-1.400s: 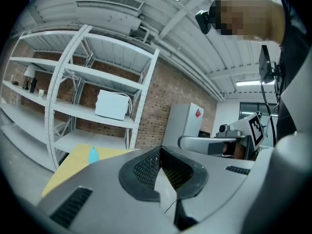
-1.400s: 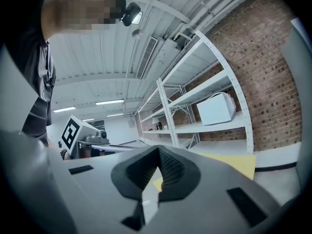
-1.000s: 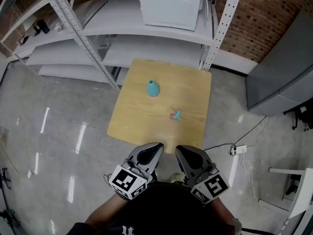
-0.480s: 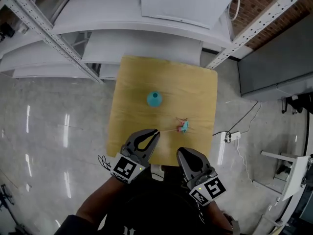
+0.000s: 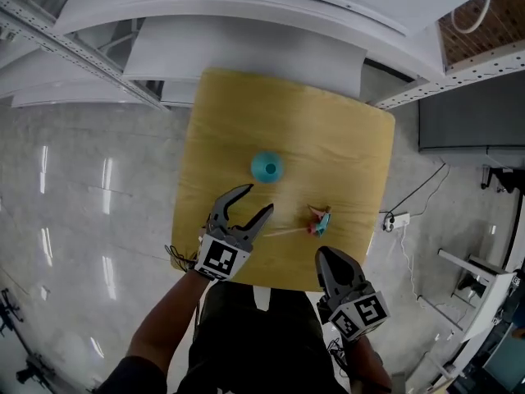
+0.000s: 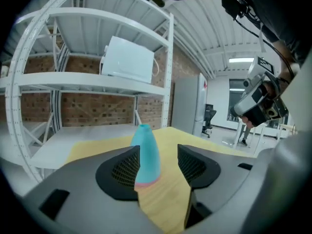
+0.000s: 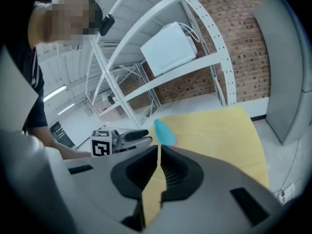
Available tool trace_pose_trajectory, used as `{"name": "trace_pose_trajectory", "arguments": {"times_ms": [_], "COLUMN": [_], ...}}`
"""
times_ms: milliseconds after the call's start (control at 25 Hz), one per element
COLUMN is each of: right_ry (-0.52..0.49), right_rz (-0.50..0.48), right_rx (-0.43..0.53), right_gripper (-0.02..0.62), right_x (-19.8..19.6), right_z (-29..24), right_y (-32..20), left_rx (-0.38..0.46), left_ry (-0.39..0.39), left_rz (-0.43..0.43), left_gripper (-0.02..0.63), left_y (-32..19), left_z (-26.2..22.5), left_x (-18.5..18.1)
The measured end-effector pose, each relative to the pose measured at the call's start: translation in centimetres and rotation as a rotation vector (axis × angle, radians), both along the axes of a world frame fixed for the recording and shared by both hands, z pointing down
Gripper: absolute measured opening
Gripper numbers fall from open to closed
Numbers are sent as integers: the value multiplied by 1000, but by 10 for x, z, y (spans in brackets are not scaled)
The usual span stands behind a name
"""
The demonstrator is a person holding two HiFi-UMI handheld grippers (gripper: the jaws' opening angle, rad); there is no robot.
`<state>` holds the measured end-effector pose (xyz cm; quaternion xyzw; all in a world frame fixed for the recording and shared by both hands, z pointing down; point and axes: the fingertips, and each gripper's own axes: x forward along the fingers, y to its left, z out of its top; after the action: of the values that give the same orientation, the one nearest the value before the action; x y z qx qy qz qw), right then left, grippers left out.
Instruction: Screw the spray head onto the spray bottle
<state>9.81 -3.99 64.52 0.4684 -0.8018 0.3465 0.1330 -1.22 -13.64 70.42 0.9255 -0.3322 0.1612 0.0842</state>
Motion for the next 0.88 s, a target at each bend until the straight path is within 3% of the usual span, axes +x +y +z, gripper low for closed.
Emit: {"name": "trace_pose_trajectory", "arguments": {"times_ms": [200,400,680,880], "right_ry": [20,8,53,156], "right_rz": [50,67,82,126], "right_rx": [-121,-173,-239,-311], "right_gripper": [2,2,2,10], "right_x": [18,24,31,47], "right_z": [56,76,107,139], "right_y": [-8,-9,-10,-17], "left_rx": [21,21,41,22], "left_ry": [-29,-55,-70,-92], "left_rz": [-1,57,128,164], "left_gripper": [324,390,414,416], "left_y": [-34,-51,-67,-74], "left_z": [36,68,80,85], "left_x": [-8,6,27,37]}}
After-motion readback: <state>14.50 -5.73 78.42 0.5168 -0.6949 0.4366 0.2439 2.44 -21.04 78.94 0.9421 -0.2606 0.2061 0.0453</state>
